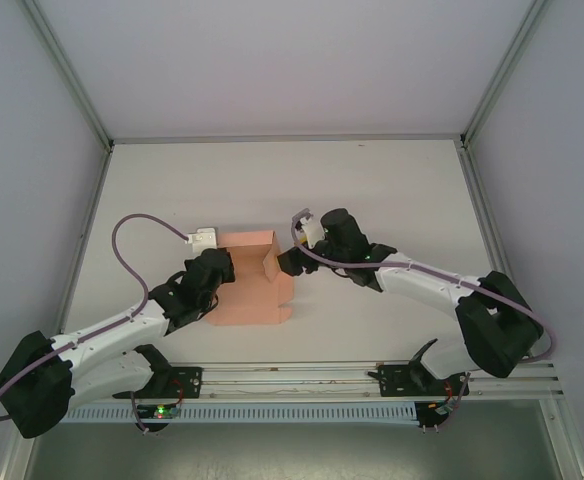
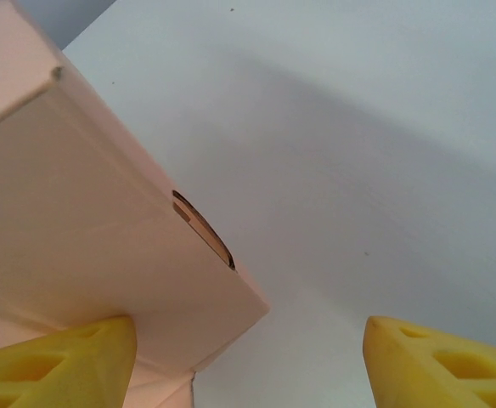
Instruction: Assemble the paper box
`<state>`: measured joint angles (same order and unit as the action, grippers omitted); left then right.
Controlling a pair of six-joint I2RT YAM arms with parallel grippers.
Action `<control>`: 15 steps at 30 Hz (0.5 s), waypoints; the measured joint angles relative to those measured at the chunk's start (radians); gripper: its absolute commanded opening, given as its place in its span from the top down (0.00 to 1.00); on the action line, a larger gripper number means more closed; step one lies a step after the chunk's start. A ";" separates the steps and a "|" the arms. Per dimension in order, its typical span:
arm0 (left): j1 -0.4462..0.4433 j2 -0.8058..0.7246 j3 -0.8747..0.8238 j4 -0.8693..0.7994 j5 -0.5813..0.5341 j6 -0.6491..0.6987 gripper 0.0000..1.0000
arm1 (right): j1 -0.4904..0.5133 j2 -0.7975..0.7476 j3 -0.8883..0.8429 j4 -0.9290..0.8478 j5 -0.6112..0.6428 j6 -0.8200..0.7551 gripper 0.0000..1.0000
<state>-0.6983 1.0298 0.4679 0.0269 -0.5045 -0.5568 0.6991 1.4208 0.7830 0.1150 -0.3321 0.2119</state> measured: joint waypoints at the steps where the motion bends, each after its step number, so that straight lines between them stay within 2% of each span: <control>1: 0.000 0.000 0.001 -0.002 0.000 -0.002 1.00 | 0.006 -0.012 0.000 -0.012 0.013 -0.011 0.29; 9: -0.001 -0.004 0.015 -0.004 0.015 -0.002 1.00 | 0.006 -0.145 -0.006 -0.082 0.029 -0.121 0.33; 15: -0.002 -0.002 0.016 -0.005 0.044 -0.001 1.00 | 0.011 -0.112 0.000 -0.092 -0.007 -0.170 0.34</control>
<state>-0.6998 1.0279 0.4839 0.0219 -0.4603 -0.5579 0.7097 1.3090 0.7830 0.0235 -0.3393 0.0422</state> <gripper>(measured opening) 0.080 0.663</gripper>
